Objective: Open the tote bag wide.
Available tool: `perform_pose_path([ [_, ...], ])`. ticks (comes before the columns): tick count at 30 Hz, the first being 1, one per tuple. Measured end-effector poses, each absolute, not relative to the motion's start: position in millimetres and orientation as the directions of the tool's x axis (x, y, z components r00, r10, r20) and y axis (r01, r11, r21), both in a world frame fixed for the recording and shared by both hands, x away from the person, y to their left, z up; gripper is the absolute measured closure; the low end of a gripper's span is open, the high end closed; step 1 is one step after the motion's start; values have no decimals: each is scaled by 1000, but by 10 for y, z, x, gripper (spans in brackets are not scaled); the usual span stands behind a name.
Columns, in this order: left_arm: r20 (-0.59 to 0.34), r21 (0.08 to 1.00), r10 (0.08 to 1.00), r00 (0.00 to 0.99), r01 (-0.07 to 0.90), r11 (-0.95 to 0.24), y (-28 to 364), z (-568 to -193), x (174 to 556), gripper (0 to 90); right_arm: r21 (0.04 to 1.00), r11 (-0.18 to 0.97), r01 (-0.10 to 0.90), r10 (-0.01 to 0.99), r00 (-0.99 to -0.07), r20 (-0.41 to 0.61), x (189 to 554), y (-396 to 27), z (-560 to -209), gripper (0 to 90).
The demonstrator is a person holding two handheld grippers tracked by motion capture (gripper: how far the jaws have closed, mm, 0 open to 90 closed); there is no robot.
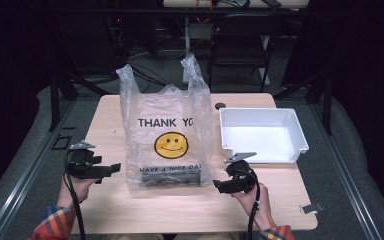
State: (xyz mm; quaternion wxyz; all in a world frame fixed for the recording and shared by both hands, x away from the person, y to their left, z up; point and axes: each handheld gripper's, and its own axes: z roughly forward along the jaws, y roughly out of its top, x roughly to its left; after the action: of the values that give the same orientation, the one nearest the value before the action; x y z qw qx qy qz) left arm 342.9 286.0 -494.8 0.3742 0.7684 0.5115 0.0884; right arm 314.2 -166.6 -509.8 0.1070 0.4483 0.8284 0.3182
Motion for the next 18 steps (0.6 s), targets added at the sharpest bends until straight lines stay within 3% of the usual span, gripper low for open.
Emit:
perform_pose_path([
  [6, -246, 678, 833, 496, 702, -218, 2735, -4937, 3425, 228, 668, 389, 634, 783, -610, 123, 3145, -1567, -4932, 314],
  [9, -249, 679, 813, 526, 694, -241, 2688, -4978, 3432, 371, 681, 403, 611, 768, -631, 111, 3140, -1486, -4886, 332],
  [18, -284, 650, 738, 612, 689, -321, 2596, -5160, 3466, 729, 701, 423, 574, 751, -655, 83, 3193, -1338, -4917, 708],
])
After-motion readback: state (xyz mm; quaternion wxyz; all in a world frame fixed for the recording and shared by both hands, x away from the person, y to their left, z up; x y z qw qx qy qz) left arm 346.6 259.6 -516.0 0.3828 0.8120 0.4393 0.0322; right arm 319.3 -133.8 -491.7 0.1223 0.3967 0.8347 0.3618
